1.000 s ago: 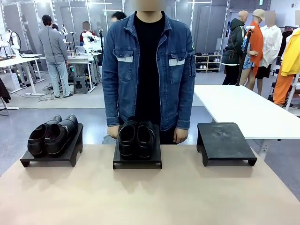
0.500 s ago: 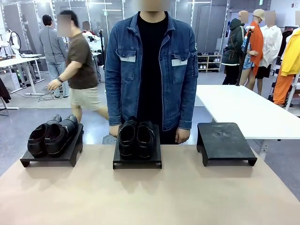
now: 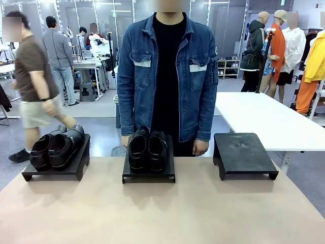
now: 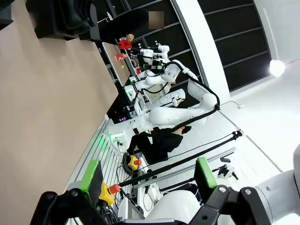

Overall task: Place the shoes on the stand as instructed by the person.
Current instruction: Pick up another pair of Shoes and place it on the Shoes Stand indicated by the person.

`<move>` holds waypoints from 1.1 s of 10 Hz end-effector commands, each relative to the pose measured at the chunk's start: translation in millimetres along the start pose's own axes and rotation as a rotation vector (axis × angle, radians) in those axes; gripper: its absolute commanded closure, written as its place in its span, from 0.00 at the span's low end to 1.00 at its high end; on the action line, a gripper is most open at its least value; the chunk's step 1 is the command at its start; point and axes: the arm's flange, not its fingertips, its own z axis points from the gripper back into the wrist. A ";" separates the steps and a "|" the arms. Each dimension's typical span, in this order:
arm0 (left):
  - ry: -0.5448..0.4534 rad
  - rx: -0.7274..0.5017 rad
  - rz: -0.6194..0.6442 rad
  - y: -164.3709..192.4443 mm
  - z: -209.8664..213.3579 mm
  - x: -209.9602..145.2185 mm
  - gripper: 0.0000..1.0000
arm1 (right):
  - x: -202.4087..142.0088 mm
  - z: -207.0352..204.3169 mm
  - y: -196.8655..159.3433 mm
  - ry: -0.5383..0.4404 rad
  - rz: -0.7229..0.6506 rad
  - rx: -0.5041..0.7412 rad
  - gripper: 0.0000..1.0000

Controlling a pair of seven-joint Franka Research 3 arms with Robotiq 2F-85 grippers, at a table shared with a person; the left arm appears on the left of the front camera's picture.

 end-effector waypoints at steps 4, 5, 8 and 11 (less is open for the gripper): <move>0.010 0.021 -0.003 -2.5 -1.8 -2.5 0.00 | -0.6 1.7 1.2 -0.003 0.017 0.009 0.00; 0.010 0.021 -0.003 -2.5 -1.8 -2.5 0.00 | -0.6 1.7 1.2 -0.003 0.017 0.009 0.00; 0.010 0.021 -0.003 -2.5 -1.8 -2.5 0.00 | -0.6 1.7 1.2 -0.003 0.017 0.009 0.00; 0.010 0.021 -0.003 -2.5 -1.8 -2.5 0.00 | -0.6 1.7 1.2 -0.003 0.017 0.009 0.00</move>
